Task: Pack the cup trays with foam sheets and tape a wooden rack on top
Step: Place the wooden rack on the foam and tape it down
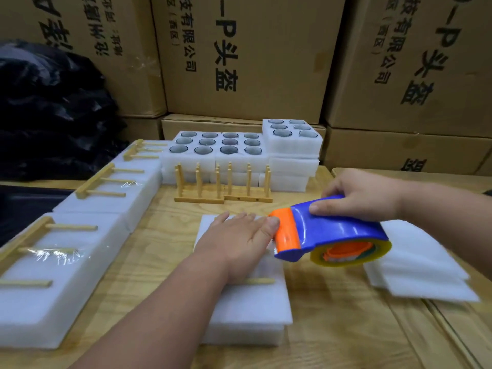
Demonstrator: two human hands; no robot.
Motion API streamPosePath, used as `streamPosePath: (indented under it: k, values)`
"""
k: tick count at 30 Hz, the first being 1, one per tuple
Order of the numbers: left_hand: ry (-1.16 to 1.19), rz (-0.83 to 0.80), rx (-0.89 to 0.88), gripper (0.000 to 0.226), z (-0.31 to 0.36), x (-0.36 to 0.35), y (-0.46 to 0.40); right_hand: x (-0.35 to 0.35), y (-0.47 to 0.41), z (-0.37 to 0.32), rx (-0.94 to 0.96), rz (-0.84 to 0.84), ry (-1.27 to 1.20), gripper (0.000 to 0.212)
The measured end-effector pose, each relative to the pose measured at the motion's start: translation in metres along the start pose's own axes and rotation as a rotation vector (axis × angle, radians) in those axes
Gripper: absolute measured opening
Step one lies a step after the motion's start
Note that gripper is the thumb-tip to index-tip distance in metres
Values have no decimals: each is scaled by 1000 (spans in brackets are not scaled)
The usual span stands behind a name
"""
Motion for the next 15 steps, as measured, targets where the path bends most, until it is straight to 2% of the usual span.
streamPosePath:
  k: [3,5,8,12,15]
  values:
    - [-103,-16,6,69,-3,-6,-2,15,10,15,-16,0,-36,60]
    - [-201,-17,-20,62,-3,-10,-3,23,17,25,-21,-7,-22,62]
    - [-268,-23,-35,63,-3,-14,-2,25,23,32,-31,-25,7,72]
    - [-328,-35,-41,70,-4,-17,-1,20,24,27,-31,-64,50,68]
    - [-340,-37,-38,72,-4,-17,-3,21,24,28,-5,-55,34,79]
Point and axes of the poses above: each hand's wrist, its own y-axis away from the middle knuckle, its own x-axis out of the back of the hand, z = x × y, the point moved 6 cm from there along -y, towards the middle knuckle, and after that the axes turned 11 degrees about z, right-handed, at the moved point
